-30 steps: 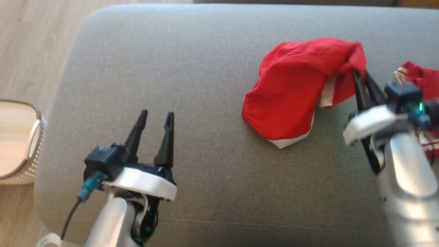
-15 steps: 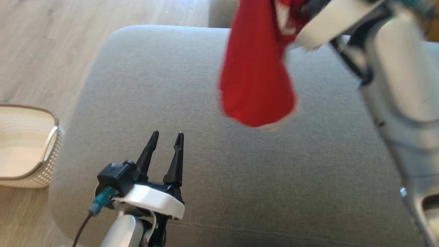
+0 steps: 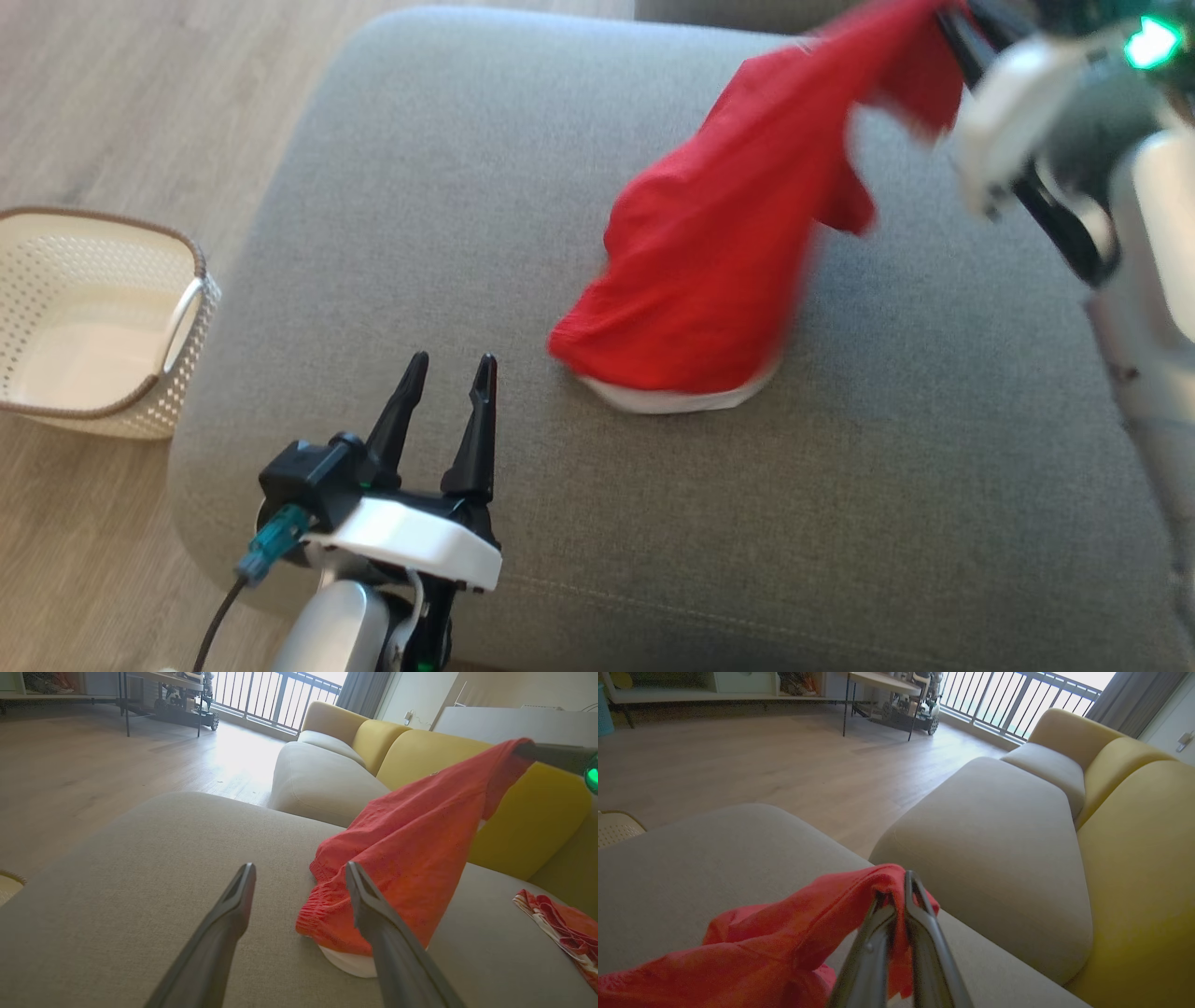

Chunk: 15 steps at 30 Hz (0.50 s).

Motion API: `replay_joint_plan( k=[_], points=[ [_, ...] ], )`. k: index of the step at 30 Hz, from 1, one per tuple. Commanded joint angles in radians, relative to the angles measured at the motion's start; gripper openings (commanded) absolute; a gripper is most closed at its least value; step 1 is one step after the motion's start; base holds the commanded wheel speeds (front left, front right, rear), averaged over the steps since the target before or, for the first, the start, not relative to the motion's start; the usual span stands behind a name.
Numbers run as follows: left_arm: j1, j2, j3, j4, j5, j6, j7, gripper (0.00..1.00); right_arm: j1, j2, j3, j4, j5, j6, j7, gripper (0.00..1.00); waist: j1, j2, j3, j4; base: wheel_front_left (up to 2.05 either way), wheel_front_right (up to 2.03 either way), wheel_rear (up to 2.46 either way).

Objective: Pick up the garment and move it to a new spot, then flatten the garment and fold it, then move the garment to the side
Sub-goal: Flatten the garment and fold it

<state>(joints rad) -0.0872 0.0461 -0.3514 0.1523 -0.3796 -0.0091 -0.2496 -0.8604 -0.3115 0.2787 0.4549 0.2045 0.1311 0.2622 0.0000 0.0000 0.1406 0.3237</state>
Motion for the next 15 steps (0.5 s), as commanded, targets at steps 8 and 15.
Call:
replay_joint_plan(
  k=[8,15],
  points=[
    [-0.089,0.004,0.011,-0.047,-0.006,0.003,-0.012,1.00,-0.011,-0.051,0.009,0.256,-0.004,0.000,-0.124,1.00,0.0000,0.0000,0.056,-0.025,0.00,0.00,0.00],
    [-0.092,0.004,0.021,-0.036,0.005,-0.001,-0.012,1.00,0.067,-0.013,0.007,0.226,0.048,0.000,-0.293,1.00,0.0000,0.0000,0.042,-0.101,0.00,0.00,0.00]
  ],
)
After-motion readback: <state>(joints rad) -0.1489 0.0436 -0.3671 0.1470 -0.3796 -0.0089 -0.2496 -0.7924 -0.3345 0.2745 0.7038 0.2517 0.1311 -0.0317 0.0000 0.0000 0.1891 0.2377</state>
